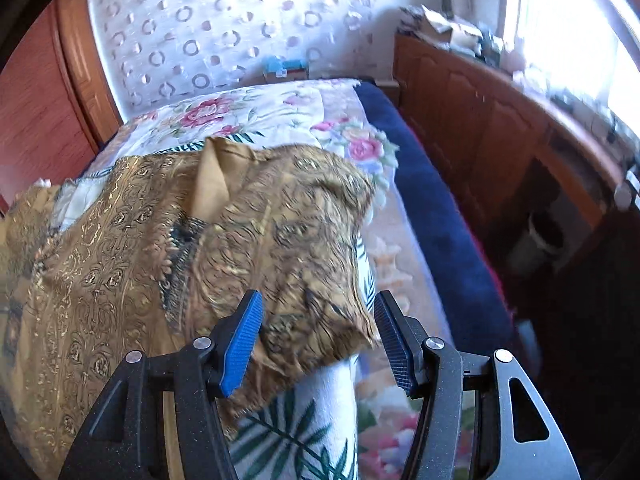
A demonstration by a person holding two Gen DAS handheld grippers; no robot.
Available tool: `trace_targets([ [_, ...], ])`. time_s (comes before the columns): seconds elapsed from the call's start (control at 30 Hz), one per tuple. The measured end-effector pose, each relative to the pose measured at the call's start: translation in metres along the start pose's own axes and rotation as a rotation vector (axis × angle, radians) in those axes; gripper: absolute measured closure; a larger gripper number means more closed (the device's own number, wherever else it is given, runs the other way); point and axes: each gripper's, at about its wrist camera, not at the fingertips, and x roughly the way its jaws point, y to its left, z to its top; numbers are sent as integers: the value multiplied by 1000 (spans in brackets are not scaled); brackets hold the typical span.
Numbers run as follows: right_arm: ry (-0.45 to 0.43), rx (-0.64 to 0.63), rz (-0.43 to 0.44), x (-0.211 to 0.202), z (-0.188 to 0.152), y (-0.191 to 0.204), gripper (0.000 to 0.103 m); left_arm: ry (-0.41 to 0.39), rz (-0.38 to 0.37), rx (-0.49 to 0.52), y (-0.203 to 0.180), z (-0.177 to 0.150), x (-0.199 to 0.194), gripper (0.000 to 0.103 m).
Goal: Fold small clothes
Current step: 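Close the right gripper on the other side edge of the shirt, then lift and fold the held side over toward the shirt center with right gripper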
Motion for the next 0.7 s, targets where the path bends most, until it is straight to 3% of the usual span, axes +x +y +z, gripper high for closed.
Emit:
trace_targets([
  [0.27, 36, 72, 76, 3, -10, -25, 43, 34, -16, -20, -1, -5, 11, 18],
  [0.37, 15, 81, 98, -5, -17, -28, 62, 30, -17, -17, -2, -5, 10, 18],
  [0.4, 0, 78, 94, -11, -17, -27, 76, 29, -18, -16, -2, -5, 10, 18],
  [0.5, -55, 49, 56, -19, -16, -21, 93, 30, -15, -12, -3, -7, 10, 18],
  [0.7, -168, -43, 50, -48, -11, 4, 99, 35, -28, -16, -5, -10, 11, 18],
])
